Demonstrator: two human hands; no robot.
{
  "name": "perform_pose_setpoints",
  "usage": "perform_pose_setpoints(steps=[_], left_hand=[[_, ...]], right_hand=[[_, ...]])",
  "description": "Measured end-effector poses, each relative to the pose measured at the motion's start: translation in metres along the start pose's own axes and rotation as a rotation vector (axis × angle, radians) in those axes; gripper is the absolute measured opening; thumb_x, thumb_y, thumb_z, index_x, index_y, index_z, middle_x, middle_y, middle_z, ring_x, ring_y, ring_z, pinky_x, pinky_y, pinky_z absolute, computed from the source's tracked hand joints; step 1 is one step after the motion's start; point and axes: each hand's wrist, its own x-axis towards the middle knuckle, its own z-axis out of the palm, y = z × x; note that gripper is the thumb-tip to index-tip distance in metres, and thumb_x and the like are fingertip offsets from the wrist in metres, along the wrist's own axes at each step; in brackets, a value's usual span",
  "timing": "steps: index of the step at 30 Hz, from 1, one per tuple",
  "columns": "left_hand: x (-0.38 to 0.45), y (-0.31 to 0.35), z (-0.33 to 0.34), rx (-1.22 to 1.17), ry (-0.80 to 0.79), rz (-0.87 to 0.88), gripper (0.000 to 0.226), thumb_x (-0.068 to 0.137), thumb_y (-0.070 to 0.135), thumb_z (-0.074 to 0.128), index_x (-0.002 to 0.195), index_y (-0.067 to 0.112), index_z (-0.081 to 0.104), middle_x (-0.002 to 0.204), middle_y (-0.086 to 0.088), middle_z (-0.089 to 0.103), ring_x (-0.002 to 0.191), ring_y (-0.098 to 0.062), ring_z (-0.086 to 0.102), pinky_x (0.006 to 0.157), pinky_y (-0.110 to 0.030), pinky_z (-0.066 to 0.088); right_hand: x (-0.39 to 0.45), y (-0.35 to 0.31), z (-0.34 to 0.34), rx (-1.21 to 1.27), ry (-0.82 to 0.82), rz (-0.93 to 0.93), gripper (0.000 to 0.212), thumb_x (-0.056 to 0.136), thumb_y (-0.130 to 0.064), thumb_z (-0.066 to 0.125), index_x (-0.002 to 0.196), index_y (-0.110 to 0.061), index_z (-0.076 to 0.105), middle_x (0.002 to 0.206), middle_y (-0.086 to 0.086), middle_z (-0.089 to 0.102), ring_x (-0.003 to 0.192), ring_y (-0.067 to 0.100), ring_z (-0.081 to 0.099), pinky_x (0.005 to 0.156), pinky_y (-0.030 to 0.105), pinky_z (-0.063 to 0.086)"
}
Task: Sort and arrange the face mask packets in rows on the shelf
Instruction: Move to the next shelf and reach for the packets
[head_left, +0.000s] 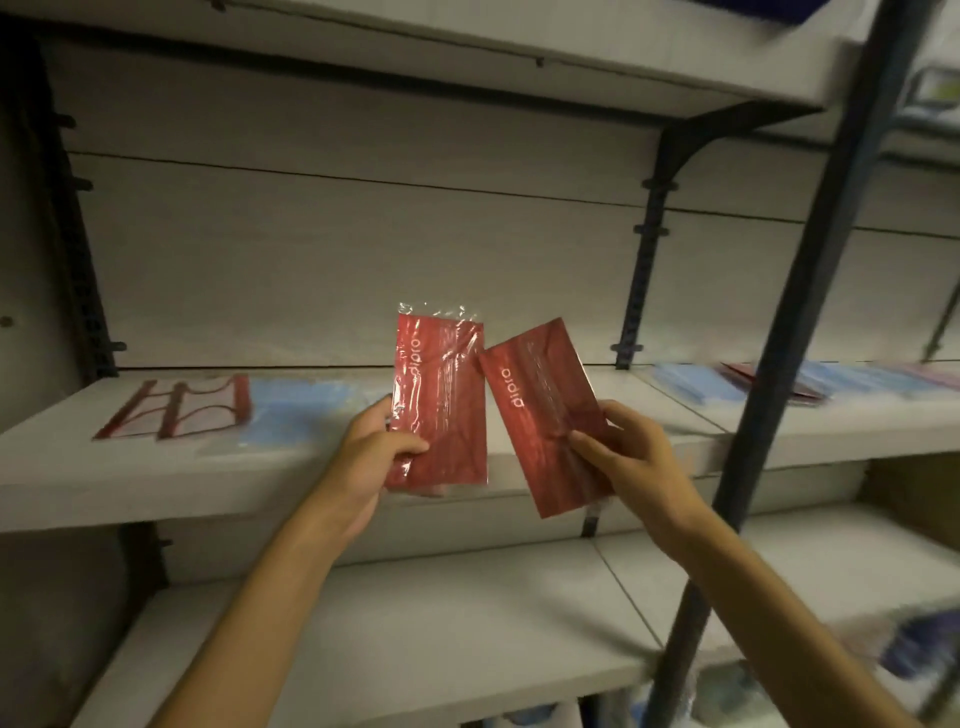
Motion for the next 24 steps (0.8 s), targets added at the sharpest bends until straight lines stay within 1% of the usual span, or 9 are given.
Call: perform_pose_setpoints(steps=[3,8,12,13,17,19,21,22,24], left_hand=[[-0.015,-0.016,0.072,-0.002,-0.035,-0.008,0.039,0.088,-0.015,0.049,0.112,0.012,0.062,0.104,-0.015,0.07,0.075,-0.032,0.073,0.047,-0.042,0.058],[-0.039,-0.048,0.196,0.03,-0.089,-0.013,0.04,0.09,-0.01,0.051,0.121,0.014,0.059,0.106,-0.01,0.072,0.078,-0.029,0.074,0.049,-0.039,0.058],[-0.053,-0.069,0.284,0.082,-0.121,-0.031,0.036,0.092,-0.005,0.053,0.119,0.018,0.059,0.104,-0.009,0.072,0.08,-0.027,0.075,0.052,-0.039,0.059],[-0.055,-0.074,0.302,0.106,-0.128,-0.038,0.034,0.092,-0.003,0.054,0.117,0.019,0.059,0.105,-0.01,0.072,0.08,-0.027,0.075,0.054,-0.04,0.06],[-0.052,-0.088,0.364,0.163,-0.163,-0.07,0.032,0.092,-0.003,0.054,0.117,0.017,0.055,0.107,-0.011,0.068,0.07,-0.025,0.073,0.049,-0.034,0.057],[-0.045,-0.095,0.391,0.174,-0.183,-0.09,0.037,0.091,-0.002,0.055,0.123,0.018,0.052,0.113,-0.01,0.066,0.081,-0.029,0.072,0.05,-0.032,0.056],[-0.035,-0.099,0.415,0.196,-0.18,-0.097,0.038,0.091,0.002,0.056,0.124,0.021,0.052,0.115,-0.007,0.064,0.093,-0.031,0.069,0.051,-0.032,0.056],[-0.029,-0.101,0.427,0.202,-0.167,-0.092,0.037,0.09,0.002,0.056,0.122,0.021,0.054,0.114,-0.007,0.063,0.093,-0.03,0.068,0.05,-0.031,0.055],[-0.017,-0.104,0.449,0.204,-0.126,-0.077,0.035,0.089,0.002,0.055,0.12,0.018,0.056,0.107,-0.007,0.064,0.083,-0.024,0.067,0.048,-0.028,0.051]], right_hand=[[-0.029,0.009,-0.065,-0.026,0.016,-0.03,0.025,0.097,-0.015,0.059,0.121,-0.017,0.062,0.113,0.003,0.073,0.102,0.017,0.072,0.081,0.036,0.061],[-0.076,0.023,-0.183,0.018,0.101,0.017,0.021,0.096,-0.015,0.06,0.117,-0.016,0.065,0.106,0.0,0.076,0.097,0.019,0.073,0.078,0.035,0.061],[-0.098,0.037,-0.265,0.031,0.195,0.053,0.018,0.096,-0.012,0.062,0.113,-0.014,0.069,0.101,0.007,0.076,0.093,0.03,0.073,0.081,0.05,0.06],[-0.101,0.041,-0.282,0.034,0.212,0.066,0.019,0.095,-0.012,0.063,0.113,-0.012,0.069,0.099,0.007,0.077,0.091,0.029,0.074,0.08,0.05,0.061],[-0.107,0.052,-0.338,0.057,0.241,0.107,0.018,0.095,-0.014,0.065,0.112,-0.012,0.069,0.093,0.005,0.077,0.08,0.019,0.075,0.065,0.037,0.06],[-0.103,0.058,-0.359,0.069,0.252,0.127,0.017,0.094,-0.014,0.066,0.111,-0.011,0.069,0.091,0.007,0.077,0.076,0.02,0.075,0.06,0.032,0.058],[-0.095,0.067,-0.378,0.062,0.272,0.145,0.016,0.094,-0.014,0.067,0.109,-0.01,0.069,0.091,0.011,0.077,0.077,0.023,0.075,0.059,0.033,0.059],[-0.089,0.071,-0.386,0.058,0.283,0.156,0.014,0.093,-0.013,0.067,0.106,-0.009,0.07,0.092,0.015,0.076,0.078,0.025,0.074,0.061,0.036,0.061],[-0.075,0.082,-0.401,0.057,0.294,0.174,0.009,0.093,-0.011,0.067,0.101,-0.009,0.071,0.094,0.022,0.074,0.08,0.03,0.073,0.071,0.044,0.063]])
